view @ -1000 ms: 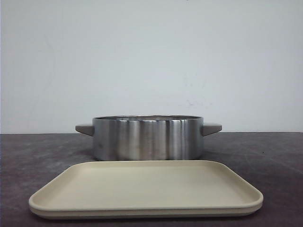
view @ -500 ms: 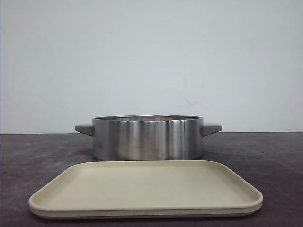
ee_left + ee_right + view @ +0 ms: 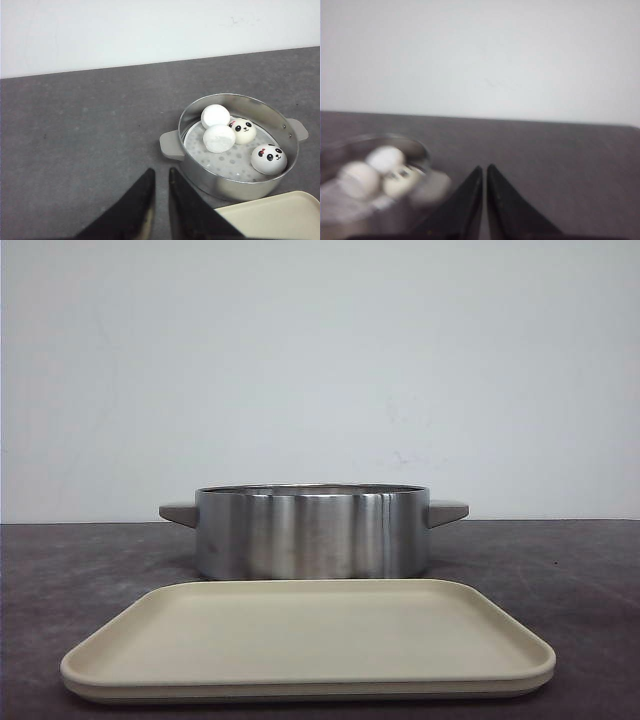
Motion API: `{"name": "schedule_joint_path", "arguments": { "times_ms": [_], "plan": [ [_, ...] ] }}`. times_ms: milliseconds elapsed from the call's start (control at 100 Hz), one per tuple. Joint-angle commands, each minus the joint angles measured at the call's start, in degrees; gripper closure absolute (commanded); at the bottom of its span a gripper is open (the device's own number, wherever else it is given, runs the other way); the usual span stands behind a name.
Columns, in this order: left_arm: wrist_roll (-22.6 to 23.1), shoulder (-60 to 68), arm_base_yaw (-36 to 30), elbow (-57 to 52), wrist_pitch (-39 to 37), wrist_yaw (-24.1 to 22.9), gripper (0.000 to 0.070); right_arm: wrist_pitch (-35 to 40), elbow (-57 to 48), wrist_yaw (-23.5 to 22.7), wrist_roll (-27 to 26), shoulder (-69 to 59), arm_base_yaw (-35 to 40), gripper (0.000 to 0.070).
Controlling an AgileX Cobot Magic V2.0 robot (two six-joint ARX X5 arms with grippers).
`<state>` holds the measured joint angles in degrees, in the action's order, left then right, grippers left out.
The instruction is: Steam buns
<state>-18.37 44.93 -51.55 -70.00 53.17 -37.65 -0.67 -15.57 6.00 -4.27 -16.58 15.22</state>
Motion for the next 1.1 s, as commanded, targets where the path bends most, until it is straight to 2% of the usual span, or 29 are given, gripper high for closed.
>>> {"name": "schedule_joint_path", "arguments": {
  "times_ms": [0,250,420,600,720,1090],
  "plan": [
    [0.8,0.3,-0.5,-0.5,-0.5,-0.5,0.07,-0.6,4.3,-0.3,0.4,3.5,-1.8,0.0692],
    [0.8,0.3,-0.5,-0.5,-0.5,-0.5,0.07,-0.1,14.7,-2.1,0.4,16.3,-9.9,0.0692],
    [0.8,0.3,-0.5,-0.5,-0.5,-0.5,0.07,6.3,14.9,-1.9,0.4,16.4,-12.7,0.0692],
    [0.8,0.3,-0.5,-0.5,-0.5,-0.5,0.07,10.6,14.9,-1.2,0.2,16.4,-14.0,0.0692],
    [0.8,0.3,-0.5,-0.5,-0.5,-0.5,0.07,10.6,14.9,0.0,0.2,16.4,-14.3,0.0692],
    [0.8,0.3,-0.5,-0.5,-0.4,-0.5,0.07,9.7,14.9,0.0,0.2,16.4,-14.3,0.0692]
  ]
}}
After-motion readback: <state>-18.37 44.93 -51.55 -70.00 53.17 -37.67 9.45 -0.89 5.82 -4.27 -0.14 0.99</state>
